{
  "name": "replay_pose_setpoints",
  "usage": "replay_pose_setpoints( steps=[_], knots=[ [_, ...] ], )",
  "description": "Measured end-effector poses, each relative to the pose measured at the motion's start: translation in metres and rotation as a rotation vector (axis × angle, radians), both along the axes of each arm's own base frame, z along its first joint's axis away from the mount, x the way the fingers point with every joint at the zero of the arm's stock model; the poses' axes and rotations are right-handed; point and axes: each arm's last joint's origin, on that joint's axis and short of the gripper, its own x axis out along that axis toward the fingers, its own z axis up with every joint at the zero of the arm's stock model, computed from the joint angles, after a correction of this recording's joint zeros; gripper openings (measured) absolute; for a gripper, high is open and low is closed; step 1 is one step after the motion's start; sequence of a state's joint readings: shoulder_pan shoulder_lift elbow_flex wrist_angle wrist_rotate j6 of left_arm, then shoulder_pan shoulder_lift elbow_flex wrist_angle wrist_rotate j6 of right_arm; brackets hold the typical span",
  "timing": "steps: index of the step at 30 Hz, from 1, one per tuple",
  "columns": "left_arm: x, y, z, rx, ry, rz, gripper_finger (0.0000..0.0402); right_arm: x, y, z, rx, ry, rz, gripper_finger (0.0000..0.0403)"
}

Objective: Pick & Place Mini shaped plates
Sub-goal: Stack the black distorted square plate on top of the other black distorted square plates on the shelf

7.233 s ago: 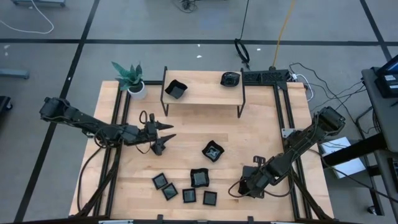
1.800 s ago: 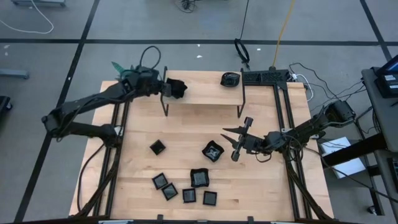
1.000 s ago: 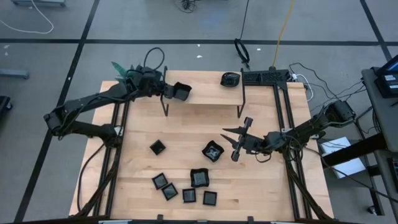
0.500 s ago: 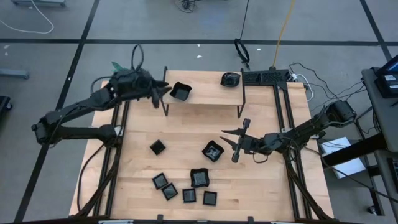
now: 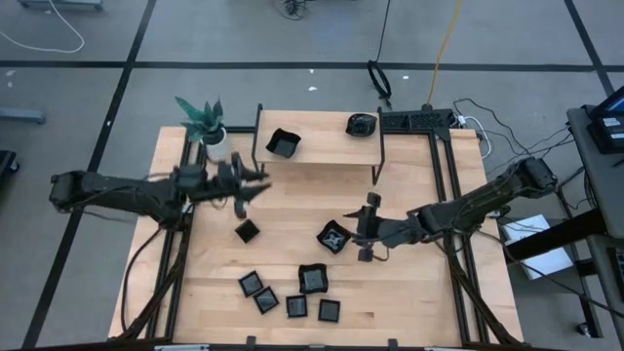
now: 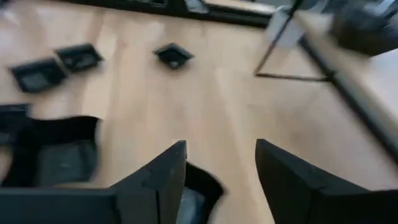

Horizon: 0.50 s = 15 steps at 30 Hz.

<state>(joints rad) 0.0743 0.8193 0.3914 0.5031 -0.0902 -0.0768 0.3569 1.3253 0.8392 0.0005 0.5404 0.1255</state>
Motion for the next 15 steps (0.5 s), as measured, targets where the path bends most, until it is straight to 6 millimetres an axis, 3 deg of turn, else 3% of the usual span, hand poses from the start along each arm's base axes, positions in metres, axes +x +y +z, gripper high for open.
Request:
replay_pose_setpoints(
  steps=[5,10,15],
  knots=[
    [-0.002,-0.028,-0.039,0.167,0.054,-0.143,0.0134,0.020,-0.001,-0.015,0.127,0.099,-0.004,0.0186],
    [0.000,-0.048,-0.049,0.267,0.091,-0.220,0.0134,0.032,-0.013,-0.046,0.169,0.228,-0.119,0.0177],
    [0.003,-0.062,-0.048,0.331,0.046,-0.251,0.0133,0.035,-0.026,-0.063,0.269,0.294,-0.233,0.0174]
  ],
)
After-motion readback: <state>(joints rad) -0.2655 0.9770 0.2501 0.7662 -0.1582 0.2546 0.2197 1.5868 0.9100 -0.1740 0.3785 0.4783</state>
